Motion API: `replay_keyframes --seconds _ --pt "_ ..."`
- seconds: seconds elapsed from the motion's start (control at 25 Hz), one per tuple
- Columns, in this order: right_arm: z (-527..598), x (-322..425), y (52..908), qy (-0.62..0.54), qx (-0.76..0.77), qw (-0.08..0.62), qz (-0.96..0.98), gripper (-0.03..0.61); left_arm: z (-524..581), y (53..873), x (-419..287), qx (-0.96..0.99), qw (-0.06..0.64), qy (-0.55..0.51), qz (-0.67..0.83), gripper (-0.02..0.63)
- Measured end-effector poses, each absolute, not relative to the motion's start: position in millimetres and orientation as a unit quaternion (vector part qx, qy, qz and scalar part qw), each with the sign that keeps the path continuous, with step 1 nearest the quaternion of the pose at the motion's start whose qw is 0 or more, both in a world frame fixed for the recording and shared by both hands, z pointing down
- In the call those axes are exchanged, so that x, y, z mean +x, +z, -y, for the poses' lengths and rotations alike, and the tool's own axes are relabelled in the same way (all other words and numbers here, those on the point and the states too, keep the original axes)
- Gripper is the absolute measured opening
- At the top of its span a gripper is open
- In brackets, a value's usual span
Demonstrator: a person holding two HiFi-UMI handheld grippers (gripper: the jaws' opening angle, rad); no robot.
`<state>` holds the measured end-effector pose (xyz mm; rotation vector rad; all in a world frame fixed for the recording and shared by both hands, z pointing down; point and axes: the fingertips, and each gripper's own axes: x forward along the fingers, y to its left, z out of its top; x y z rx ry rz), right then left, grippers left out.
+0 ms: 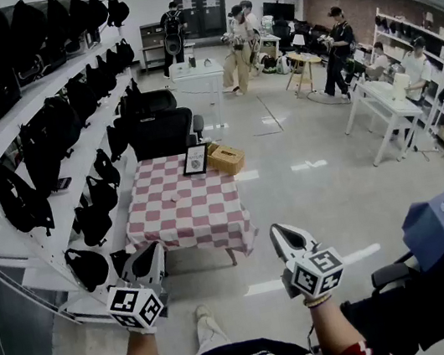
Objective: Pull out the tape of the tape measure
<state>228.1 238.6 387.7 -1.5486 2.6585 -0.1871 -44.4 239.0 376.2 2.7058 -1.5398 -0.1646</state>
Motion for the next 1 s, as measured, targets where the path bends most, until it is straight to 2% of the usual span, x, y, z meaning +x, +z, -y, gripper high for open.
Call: replay_keyframes --seconds 0.72,1.0 --pt "-231 227 383 -0.050 -0.497 0.032 -0.866 0.002 -231 371 -37 0.878 0.030 -0.070 0.473 0.003" --pt "-222 223 380 -0.064 -0.480 0.066 -0.872 0.003 -216 376 -39 0.878 0.034 -0.066 0.472 0.003"
